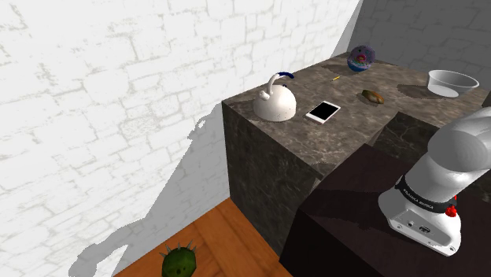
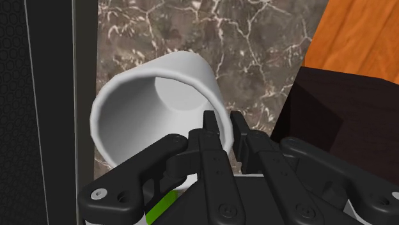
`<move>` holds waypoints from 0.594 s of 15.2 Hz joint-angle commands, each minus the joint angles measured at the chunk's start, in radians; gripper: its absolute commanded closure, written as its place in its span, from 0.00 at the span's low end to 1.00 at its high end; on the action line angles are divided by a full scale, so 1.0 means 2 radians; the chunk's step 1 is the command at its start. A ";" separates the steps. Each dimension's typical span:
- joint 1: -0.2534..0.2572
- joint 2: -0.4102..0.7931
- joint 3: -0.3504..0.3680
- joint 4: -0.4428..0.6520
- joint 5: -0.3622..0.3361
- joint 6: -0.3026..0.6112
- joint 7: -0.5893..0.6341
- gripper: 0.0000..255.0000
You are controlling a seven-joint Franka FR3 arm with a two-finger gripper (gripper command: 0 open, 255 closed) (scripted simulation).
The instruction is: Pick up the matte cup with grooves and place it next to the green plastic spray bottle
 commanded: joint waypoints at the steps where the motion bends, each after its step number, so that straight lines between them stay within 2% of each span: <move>1: 0.000 -0.001 -0.001 -0.002 -0.001 0.002 0.000 1.00; 6: 0.000 -0.001 -0.001 -0.002 -0.001 0.002 0.000 1.00; 7: 0.000 -0.001 -0.001 -0.002 -0.001 0.002 0.000 0.00; 9: 0.000 -0.001 -0.001 -0.002 -0.001 0.002 0.000 0.00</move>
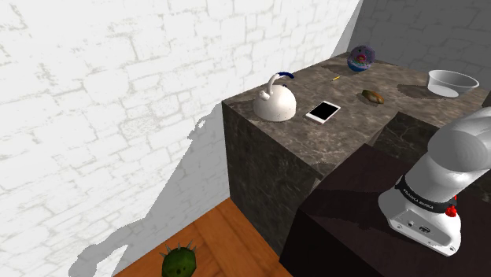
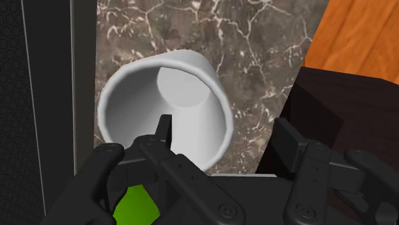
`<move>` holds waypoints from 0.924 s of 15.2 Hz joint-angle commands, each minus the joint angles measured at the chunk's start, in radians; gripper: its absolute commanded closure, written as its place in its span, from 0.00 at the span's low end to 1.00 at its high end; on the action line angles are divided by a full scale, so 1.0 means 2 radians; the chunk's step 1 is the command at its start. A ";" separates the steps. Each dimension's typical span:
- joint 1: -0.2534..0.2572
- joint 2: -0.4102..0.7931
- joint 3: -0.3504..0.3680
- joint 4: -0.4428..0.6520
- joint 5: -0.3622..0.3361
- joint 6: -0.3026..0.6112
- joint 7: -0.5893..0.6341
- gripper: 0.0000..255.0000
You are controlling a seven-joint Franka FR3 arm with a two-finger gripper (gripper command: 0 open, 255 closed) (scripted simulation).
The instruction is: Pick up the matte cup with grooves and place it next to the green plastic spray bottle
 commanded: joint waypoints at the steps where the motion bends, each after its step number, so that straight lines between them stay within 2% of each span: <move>1: 0.000 0.000 0.000 0.000 0.000 0.000 0.000 0.00; 3: 0.000 0.000 0.000 0.000 0.000 0.000 0.000 0.00; 7: -0.019 0.015 0.044 0.027 0.030 -0.045 -0.015 0.00; 14: -0.019 0.015 0.044 0.027 0.030 -0.045 -0.015 0.00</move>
